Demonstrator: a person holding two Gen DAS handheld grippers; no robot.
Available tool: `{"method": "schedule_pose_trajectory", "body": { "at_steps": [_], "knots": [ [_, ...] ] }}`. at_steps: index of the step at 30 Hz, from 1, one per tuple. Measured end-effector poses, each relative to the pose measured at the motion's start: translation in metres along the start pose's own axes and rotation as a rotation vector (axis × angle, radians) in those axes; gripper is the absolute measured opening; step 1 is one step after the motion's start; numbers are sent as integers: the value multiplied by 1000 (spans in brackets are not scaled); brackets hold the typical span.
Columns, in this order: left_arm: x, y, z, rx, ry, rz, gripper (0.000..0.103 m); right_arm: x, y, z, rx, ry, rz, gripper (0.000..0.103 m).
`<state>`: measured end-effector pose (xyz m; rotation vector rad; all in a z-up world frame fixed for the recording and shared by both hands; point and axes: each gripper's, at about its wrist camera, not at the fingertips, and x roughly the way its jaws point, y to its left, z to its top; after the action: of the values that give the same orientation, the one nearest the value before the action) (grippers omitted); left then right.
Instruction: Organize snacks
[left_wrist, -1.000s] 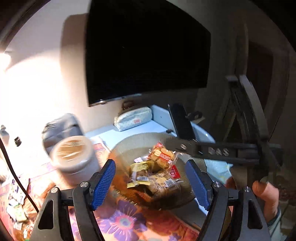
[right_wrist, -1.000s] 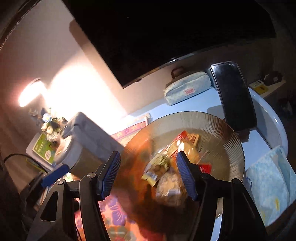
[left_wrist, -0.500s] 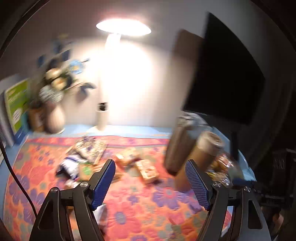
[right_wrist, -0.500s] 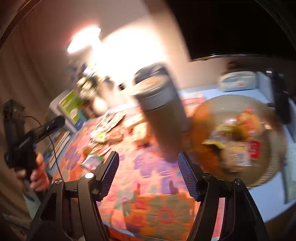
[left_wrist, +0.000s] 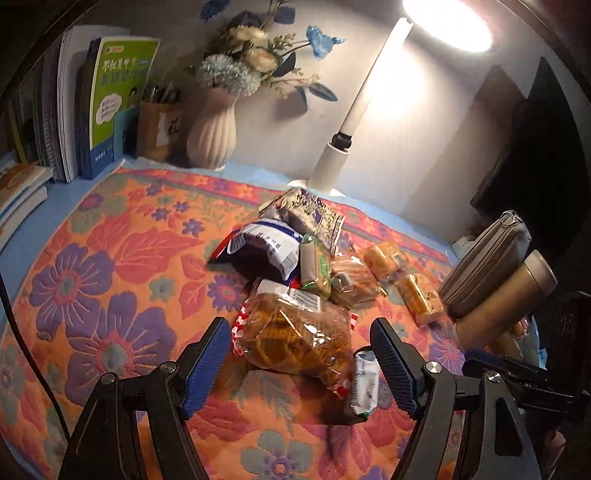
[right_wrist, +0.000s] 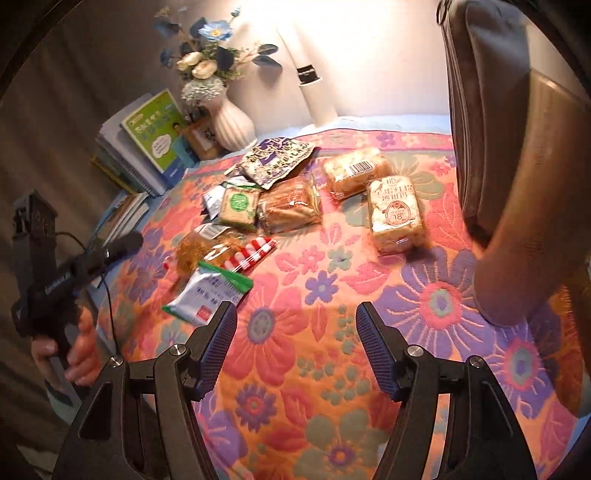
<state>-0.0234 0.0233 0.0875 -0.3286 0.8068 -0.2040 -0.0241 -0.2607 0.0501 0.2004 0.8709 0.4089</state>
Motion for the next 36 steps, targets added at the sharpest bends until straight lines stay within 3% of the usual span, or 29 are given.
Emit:
{"method": "schedule_pose_trajectory", "body": {
  "at_steps": [9,14,18,21,27,29,31,34,36],
  "knots": [
    [33,9,-4,-46,17,-34,79,22,-12,24,79,-106,-154,66],
    [40,10,-6,-36,-10,-41,80,46,-16,41,134,-115,-235,66],
    [50,17,-11,-49,7,-72,80,56,-12,48,105,-142,-357,67],
    [57,23,-15,-88,19,-120,80,66,-16,54,98,-129,-397,77],
    [58,24,-14,-85,31,-155,80,86,-34,55,146,-78,-366,80],
    [60,24,-14,-88,37,-163,80,90,-38,51,159,-63,-364,77],
    [60,25,-14,-95,39,-173,80,85,-34,47,152,-73,-351,64],
    [61,27,-15,-104,45,-184,80,79,-22,40,132,-54,-216,51],
    [62,27,-14,-105,43,-183,80,77,-8,34,90,-32,-136,50]
  ]
}}
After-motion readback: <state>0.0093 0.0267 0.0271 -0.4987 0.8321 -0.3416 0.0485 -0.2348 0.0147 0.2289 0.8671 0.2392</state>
